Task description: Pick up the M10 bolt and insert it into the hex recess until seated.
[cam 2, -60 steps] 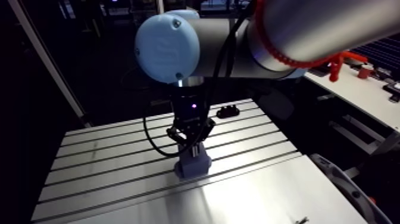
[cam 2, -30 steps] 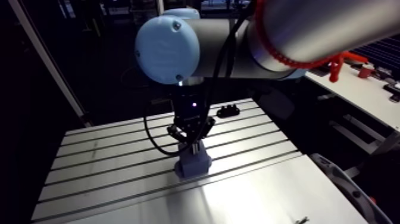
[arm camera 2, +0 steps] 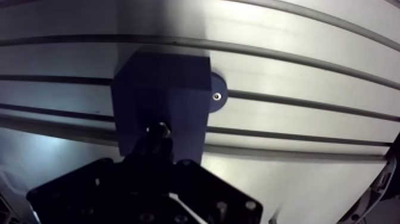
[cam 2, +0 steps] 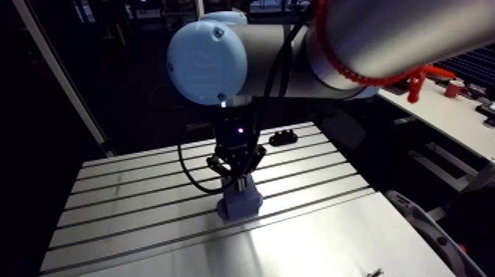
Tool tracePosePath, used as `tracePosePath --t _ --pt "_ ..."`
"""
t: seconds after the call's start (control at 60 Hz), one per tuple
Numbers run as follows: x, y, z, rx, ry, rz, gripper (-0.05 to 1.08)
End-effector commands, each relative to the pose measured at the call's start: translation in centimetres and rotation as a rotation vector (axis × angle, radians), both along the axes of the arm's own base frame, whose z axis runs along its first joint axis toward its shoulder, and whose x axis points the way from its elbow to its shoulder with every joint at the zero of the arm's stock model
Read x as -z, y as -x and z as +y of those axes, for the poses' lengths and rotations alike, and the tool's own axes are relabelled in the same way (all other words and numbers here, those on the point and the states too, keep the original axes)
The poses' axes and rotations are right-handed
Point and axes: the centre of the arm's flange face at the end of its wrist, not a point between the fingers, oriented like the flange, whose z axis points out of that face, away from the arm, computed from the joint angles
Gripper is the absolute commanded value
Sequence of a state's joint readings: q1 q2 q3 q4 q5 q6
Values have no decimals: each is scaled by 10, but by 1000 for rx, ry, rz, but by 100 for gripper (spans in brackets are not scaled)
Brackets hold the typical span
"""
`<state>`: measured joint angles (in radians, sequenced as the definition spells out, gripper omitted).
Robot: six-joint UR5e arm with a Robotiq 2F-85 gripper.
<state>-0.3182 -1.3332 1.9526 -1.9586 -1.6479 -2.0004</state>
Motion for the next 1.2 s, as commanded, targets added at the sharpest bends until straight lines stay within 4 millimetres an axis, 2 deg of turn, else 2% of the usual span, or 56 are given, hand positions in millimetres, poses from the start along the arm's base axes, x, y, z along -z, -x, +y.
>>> tracePosePath --t 0.017,1.2 --pt "2 -1 -1 -1 1 -4 107" --pt "1 -4 -1 -14 1 -4 107"
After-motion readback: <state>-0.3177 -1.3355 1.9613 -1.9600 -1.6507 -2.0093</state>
